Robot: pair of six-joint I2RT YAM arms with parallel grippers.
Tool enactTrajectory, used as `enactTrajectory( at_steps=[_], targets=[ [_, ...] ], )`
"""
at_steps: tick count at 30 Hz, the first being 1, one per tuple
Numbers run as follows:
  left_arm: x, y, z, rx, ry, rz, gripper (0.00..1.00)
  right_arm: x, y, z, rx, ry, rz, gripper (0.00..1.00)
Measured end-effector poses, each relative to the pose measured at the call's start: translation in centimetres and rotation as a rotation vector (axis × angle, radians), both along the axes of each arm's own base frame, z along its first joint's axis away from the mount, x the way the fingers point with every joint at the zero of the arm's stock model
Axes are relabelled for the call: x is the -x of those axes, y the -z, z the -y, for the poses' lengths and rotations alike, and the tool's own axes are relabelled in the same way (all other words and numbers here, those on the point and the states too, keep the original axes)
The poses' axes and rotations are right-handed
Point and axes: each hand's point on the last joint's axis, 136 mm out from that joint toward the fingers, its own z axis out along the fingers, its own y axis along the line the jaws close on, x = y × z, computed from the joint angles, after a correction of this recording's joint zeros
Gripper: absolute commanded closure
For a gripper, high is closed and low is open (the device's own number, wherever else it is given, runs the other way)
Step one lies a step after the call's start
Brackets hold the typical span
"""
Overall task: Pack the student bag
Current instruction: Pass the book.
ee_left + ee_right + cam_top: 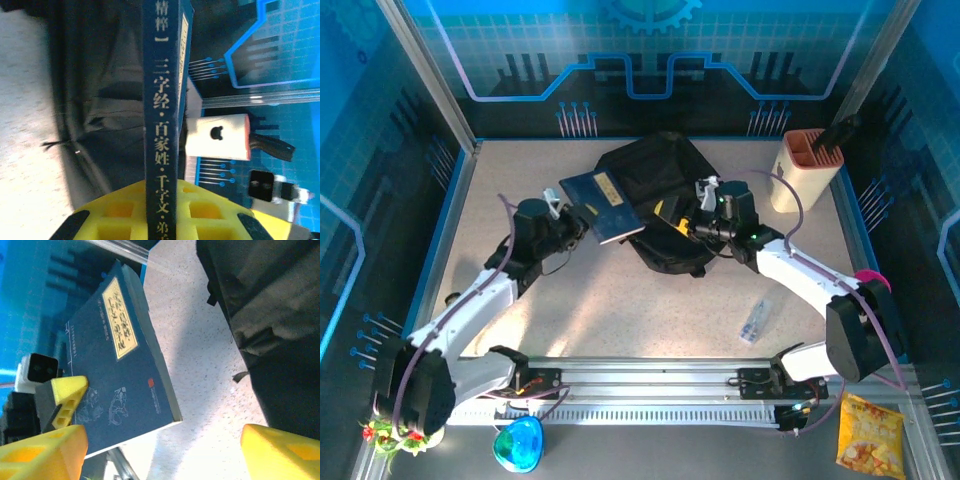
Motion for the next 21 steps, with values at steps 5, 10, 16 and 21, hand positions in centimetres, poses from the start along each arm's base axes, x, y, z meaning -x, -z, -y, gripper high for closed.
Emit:
enactTrajectory(
  at_steps=[5,10,16,21],
  targets=[
    [-2.0,-0.7,3.0,0.055,0.001,0.062,1.0,0.3,1.3,0.5,-0.114,0.063,-0.101,0.16],
    [-3.2,-1.2,4.6,0.117,-0.014,0.1,1.0,-0.1,0.4,0.6,-0.216,0.117,-0.136,0.15],
    [-3.9,-2.0,5.7,0.163,-0.027,0.138,1.0,-0.9,-1.2,0.2,-0.31,0.151,-0.133,0.17],
    [-3.9,-2.5,6.5,0.197,-0.015,0.155,1.0,-1.7,-0.5,-1.3,-0.344,0.149,-0.162,0.26]
  ],
)
